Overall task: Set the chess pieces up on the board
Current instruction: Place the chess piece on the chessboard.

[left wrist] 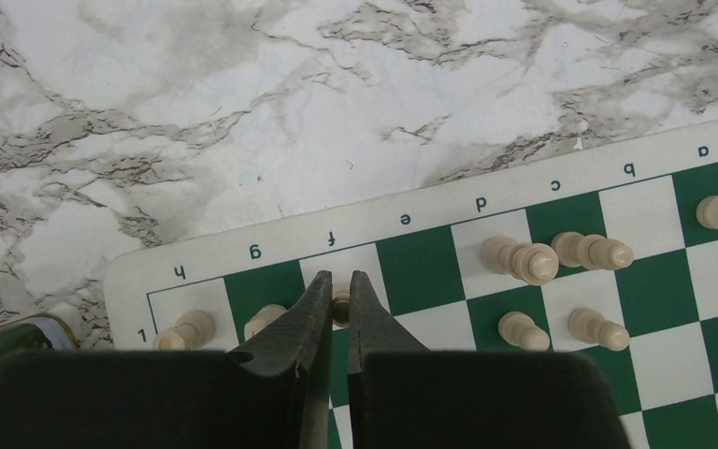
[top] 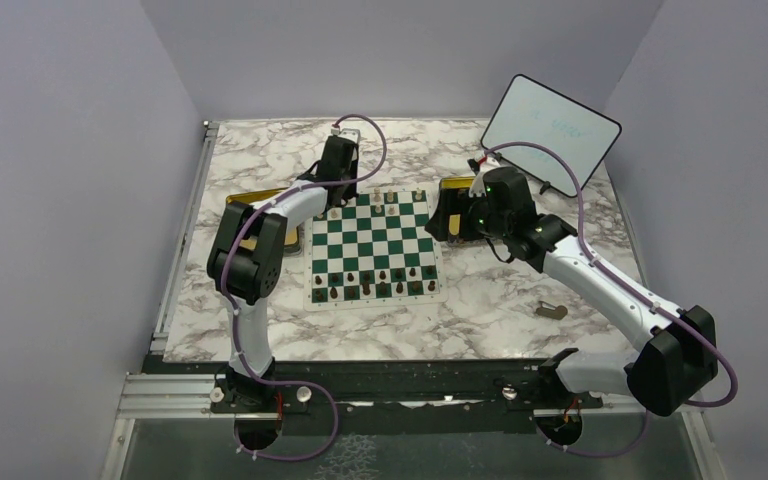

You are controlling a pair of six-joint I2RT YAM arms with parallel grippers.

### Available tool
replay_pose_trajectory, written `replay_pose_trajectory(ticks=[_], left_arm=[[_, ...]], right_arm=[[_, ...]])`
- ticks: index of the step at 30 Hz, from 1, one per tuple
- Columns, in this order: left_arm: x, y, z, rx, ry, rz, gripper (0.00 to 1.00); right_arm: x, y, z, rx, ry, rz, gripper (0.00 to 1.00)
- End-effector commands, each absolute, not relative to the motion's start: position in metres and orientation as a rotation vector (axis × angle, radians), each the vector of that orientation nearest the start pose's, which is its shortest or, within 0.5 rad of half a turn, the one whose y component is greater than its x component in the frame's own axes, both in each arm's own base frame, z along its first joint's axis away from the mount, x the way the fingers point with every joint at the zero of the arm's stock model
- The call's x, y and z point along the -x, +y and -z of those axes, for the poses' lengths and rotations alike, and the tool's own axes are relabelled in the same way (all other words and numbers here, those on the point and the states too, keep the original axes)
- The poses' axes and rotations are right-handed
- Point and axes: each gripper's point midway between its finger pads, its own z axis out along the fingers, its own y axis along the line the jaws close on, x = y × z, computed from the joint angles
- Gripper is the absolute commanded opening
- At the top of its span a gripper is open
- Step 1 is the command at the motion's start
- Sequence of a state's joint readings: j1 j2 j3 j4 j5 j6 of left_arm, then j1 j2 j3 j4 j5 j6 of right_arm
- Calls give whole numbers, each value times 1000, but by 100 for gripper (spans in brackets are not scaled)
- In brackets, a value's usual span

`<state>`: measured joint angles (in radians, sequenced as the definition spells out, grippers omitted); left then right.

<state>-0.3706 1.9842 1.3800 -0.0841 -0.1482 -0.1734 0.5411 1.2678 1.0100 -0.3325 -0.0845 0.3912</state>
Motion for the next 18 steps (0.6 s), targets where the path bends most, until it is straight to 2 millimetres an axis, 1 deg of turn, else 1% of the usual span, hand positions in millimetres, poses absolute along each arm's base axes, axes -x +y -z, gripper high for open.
replay_pose_trajectory(ticks=[1, 10, 15, 18], left_arm=[[-500, -176, -66, -161, 2237, 117, 8], [-499, -177, -60, -165, 2237, 130, 9], [-498, -175, -55, -163, 2247, 118, 22], [-497, -175, -58, -164, 2245, 118, 29]], right_arm=[[-315, 216, -199, 212, 2196, -580, 99], [-315, 214, -200, 213, 2196, -566, 99], [-315, 213, -199, 213, 2199, -561, 99], [-315, 213, -200, 215, 2197, -561, 99]])
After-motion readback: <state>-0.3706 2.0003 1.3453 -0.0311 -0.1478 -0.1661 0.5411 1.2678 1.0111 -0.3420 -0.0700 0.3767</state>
